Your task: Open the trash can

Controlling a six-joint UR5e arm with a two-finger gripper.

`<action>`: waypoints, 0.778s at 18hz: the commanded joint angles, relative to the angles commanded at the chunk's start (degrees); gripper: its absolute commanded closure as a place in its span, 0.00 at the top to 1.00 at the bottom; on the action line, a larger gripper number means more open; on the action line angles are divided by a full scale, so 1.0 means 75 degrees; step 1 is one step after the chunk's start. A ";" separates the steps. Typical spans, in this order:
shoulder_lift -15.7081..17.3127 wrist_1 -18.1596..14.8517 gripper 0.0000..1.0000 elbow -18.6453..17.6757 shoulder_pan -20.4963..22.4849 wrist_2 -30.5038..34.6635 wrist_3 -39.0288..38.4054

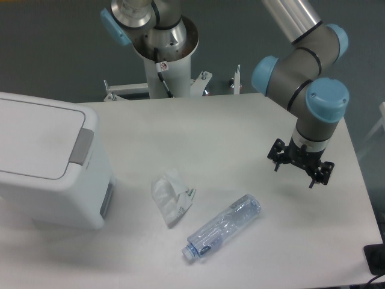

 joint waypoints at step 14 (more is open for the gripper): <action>0.0480 -0.0035 1.00 -0.0164 -0.0047 -0.1125 -0.1450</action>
